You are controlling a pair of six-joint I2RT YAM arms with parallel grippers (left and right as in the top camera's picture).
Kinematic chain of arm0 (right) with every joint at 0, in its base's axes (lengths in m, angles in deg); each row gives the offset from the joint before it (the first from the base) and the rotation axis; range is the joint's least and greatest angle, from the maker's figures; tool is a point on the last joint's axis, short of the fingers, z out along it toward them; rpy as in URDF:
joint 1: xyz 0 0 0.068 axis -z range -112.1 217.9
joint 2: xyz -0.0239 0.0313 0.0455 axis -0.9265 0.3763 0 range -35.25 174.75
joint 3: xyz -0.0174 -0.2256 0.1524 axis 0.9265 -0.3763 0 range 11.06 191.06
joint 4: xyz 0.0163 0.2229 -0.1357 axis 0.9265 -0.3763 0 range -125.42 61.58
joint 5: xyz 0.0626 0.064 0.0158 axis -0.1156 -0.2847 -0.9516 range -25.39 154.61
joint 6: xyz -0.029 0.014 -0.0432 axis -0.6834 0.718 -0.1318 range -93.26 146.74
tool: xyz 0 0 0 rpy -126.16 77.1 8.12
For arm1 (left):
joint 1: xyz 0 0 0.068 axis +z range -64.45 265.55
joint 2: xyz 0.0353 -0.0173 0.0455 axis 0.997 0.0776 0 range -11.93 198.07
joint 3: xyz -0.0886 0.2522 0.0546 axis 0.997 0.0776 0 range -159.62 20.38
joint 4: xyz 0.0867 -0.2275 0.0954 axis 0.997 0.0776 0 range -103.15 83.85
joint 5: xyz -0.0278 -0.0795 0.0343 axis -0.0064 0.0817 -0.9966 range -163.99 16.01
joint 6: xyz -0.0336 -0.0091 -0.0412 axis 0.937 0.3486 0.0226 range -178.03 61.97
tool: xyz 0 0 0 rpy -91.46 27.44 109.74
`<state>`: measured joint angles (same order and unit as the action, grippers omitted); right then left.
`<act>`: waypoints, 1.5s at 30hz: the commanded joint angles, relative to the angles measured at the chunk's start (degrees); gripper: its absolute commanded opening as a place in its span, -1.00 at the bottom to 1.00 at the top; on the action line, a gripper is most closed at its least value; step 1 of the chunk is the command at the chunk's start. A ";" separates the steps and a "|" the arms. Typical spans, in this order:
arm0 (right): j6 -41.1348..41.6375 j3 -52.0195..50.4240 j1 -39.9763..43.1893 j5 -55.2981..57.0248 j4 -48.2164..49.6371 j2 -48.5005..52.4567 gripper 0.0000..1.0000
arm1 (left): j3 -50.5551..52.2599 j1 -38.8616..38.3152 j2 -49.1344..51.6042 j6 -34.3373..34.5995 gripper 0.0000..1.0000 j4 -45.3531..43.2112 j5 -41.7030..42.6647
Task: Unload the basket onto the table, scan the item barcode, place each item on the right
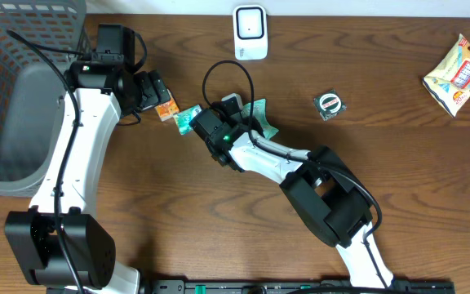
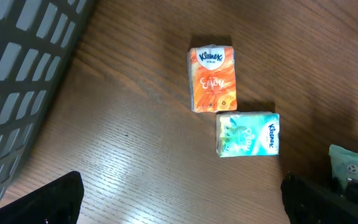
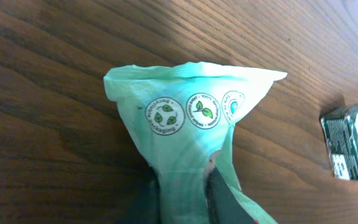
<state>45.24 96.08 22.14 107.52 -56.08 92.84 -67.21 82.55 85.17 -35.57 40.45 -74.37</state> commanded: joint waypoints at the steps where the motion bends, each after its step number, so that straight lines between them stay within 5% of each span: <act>1: -0.11 -0.28 2.08 -9.92 -2.82 2.95 -0.98 | -0.26 0.20 0.26 -0.35 1.00 0.15 -0.74; 8: -0.22 3.10 8.44 -28.83 -8.76 -3.15 -0.98 | -0.26 0.20 0.26 -0.35 1.00 0.15 -0.74; 16: -6.73 3.28 21.00 -73.09 -9.40 -13.03 -0.98 | -0.26 0.20 0.26 -0.37 1.00 0.15 -0.74; 25: -13.00 -0.55 29.79 -111.43 -10.88 -10.01 -0.98 | -0.26 0.20 0.26 -0.37 1.00 0.15 -0.74; 37: -9.97 -6.03 32.37 -113.57 -9.64 -2.25 -0.98 | -0.26 0.20 0.26 -0.37 1.00 0.15 -0.74; 42: -3.15 -6.01 34.80 -99.56 -9.16 -1.77 -0.97 | -0.26 0.20 0.24 -0.37 1.00 0.15 -0.74; 45: -1.86 -5.95 36.76 -94.33 -9.20 -1.77 -0.75 | -0.26 0.20 0.26 -0.35 1.00 0.15 -0.74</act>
<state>39.87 89.85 56.91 4.20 -65.28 90.85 -67.21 82.55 85.17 -35.57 40.45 -74.37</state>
